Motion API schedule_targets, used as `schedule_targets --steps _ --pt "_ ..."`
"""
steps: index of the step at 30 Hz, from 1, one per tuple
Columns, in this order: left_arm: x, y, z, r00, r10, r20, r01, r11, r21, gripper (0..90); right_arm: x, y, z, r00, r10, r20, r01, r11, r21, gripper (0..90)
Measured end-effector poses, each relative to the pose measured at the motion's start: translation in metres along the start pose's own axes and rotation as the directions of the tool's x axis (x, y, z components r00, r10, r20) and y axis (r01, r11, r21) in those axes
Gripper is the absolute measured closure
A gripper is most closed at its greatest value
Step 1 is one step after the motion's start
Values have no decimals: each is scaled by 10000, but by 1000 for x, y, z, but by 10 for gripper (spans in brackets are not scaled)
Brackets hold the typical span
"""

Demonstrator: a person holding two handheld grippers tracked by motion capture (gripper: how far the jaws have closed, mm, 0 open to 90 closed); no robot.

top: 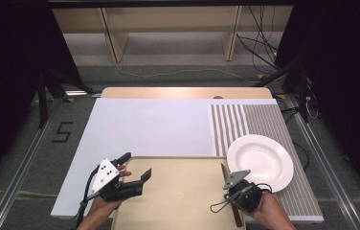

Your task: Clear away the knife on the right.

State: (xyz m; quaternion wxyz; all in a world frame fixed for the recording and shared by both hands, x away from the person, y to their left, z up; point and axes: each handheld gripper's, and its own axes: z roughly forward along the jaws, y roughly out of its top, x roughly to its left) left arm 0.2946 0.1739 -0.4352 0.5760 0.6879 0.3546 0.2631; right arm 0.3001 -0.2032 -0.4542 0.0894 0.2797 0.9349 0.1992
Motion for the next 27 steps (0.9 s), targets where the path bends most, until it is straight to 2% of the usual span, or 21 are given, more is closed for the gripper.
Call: schedule_targets --steps 14,16,18,20,22,24,27 --pt "0 0 0 10000 0 -1 0 10000 -12 126 -8 -6 -5 9994 355 -8 -355 9994 48 887" --pt "0 0 0 10000 -13 19 13 10000 -9 125 -9 -7 -6 9989 468 -8 -468 9988 -116 810" --pt "0 0 0 10000 0 10 0 10000 -4 125 -10 -7 -8 9977 642 -220 -650 9972 -372 768" --pt "0 0 0 10000 5 11 -5 10000 -11 125 -11 -6 -10 9953 852 -464 -883 9936 -705 644" --pt "0 0 0 10000 -40 8 40 10000 -44 125 -12 -4 -13 9923 958 -784 -1042 9883 -1115 597" --pt "0 0 0 10000 -48 10 48 10000 -45 125 -14 -3 -16 9875 1249 -958 -1379 9798 -1448 523" --pt "0 0 0 10000 -49 18 49 10000 -50 125 -17 -3 -18 9829 1472 -1105 -1659 9686 -1851 463"
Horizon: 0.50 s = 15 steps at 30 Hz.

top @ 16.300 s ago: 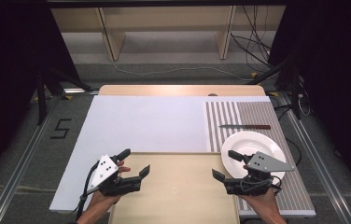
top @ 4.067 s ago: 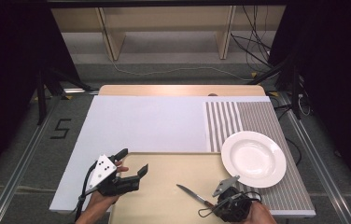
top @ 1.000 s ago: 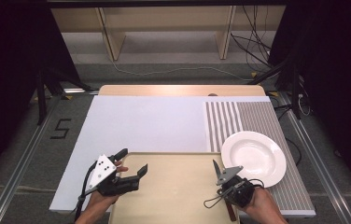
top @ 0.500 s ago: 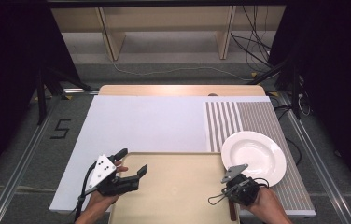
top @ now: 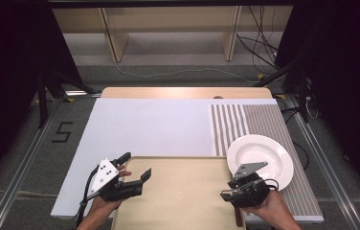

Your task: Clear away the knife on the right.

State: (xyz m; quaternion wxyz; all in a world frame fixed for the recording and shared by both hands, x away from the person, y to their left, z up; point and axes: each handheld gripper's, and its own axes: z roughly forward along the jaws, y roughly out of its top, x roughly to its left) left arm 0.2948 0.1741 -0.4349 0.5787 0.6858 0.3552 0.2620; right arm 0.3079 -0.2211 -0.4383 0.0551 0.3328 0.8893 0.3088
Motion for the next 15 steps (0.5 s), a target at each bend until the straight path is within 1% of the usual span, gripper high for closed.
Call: schedule_targets --steps 2,5,7,9,10,11,12,15 --pt "0 0 0 10000 -10 4 10 10000 -1 125 -1 1 -2 9996 237 -163 -241 9993 -275 416" --pt "0 0 0 10000 -18 9 18 10000 -7 125 -2 2 -5 9990 354 -285 -375 9963 -779 341" --pt "0 0 0 10000 -21 11 21 10000 -11 125 -3 2 -7 9980 498 -376 -539 9917 -1164 281" --pt "0 0 0 10000 -13 14 13 10000 -11 125 -4 3 -10 9969 605 -508 -680 9845 -1619 215" --pt "0 0 0 10000 -18 15 18 10000 -12 125 -5 3 -12 9958 651 -650 -768 9772 -1980 193" --pt "0 0 0 10000 -15 16 15 10000 -10 125 -5 3 -14 9952 686 -698 -824 9723 -2186 176" --pt "0 0 0 10000 -8 17 8 10000 -5 125 -6 3 -16 9954 657 -699 -814 9640 -2530 165" --pt "0 1 0 10000 -16 24 16 10000 -20 125 -8 2 -24 9932 810 -840 -1048 9355 -3373 149"
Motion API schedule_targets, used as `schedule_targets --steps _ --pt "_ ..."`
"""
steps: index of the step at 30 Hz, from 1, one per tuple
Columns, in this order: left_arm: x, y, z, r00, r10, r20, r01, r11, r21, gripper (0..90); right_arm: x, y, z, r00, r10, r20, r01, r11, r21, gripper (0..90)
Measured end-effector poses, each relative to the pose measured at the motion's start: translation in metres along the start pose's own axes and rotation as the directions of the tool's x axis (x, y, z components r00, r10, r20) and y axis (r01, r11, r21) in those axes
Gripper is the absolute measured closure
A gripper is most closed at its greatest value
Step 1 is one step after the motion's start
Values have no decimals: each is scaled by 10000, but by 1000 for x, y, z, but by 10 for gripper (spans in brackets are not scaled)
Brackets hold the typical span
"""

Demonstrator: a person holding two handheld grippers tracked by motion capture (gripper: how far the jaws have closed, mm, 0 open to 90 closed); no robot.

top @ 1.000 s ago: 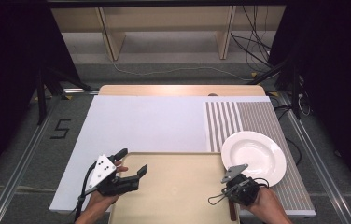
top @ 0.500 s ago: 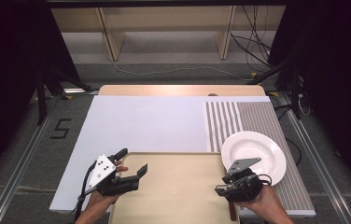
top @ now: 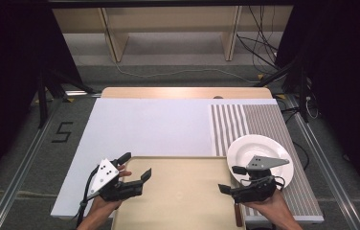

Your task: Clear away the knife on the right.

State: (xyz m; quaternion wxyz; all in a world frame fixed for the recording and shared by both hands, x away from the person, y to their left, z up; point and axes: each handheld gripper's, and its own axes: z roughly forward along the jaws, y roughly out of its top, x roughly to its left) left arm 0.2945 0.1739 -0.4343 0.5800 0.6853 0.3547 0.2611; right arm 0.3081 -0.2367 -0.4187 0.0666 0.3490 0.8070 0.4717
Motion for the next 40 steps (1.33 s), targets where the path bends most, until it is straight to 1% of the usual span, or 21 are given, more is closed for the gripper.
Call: schedule_targets --steps 3,6,8,11,12,14,16,17,20,23,25,27,28,29,31,33,40 --pt "0 0 0 10000 -4 2 4 10000 -1 125 0 1 -7 10000 37 -21 -38 9973 -738 132" --pt "0 0 0 10000 -28 46 28 10000 2 125 2 2 -13 9999 -159 16 160 9918 -1269 118" --pt "0 0 0 10000 -42 80 42 10000 15 126 2 2 -15 9998 -203 -81 188 9877 -1555 93" --pt "0 0 0 9999 -57 87 57 10000 15 125 2 2 -19 9998 -199 -94 178 9821 -1875 66" --pt "0 0 -1 9999 -54 94 54 10000 5 125 2 2 -21 9999 -159 -41 148 9799 -1987 63" --pt "0 1 -1 9999 -72 117 72 10000 5 125 1 2 -24 9999 -6 -126 -22 9761 -2175 51" --pt "0 1 -2 9999 -102 138 102 9999 -21 124 0 1 -27 9999 147 -43 -153 9723 -2332 43" --pt "0 1 -2 9998 -112 164 113 9999 -33 124 0 0 -29 9999 163 -26 -165 9712 -2376 36" --pt "0 2 -2 9998 -46 185 47 10000 -33 121 -3 -2 -34 9996 144 261 -79 9722 -2342 14" --pt "0 2 -2 9998 -68 173 68 10000 -49 119 -5 -4 -37 9989 325 324 -237 9704 -2402 5" --pt "1 2 -2 9998 -86 155 87 9999 -61 117 -5 -4 -39 9987 362 366 -258 9672 -2526 5" --pt "1 2 -2 9998 -130 155 131 9998 -117 116 -4 -4 -41 9987 287 422 -162 9627 -2702 6" --pt "1 2 -2 9998 -130 149 132 9999 -109 116 -4 -4 -41 9988 280 413 -157 9620 -2728 6" --pt "1 2 -2 9998 -123 136 124 9999 -112 116 -5 -4 -40 9988 203 439 -77 9625 -2712 6" --pt "1 2 -2 9998 -122 123 124 9999 -117 115 -6 -4 -39 9982 236 553 -86 9663 -2574 5" --pt "1 2 -2 9998 -125 120 127 9998 -131 114 -7 -4 -38 9982 279 527 -136 9670 -2544 6" --pt "1 2 -2 9999 -122 96 124 9998 -133 114 -6 -3 -35 9979 164 621 -10 9706 -2406 5"
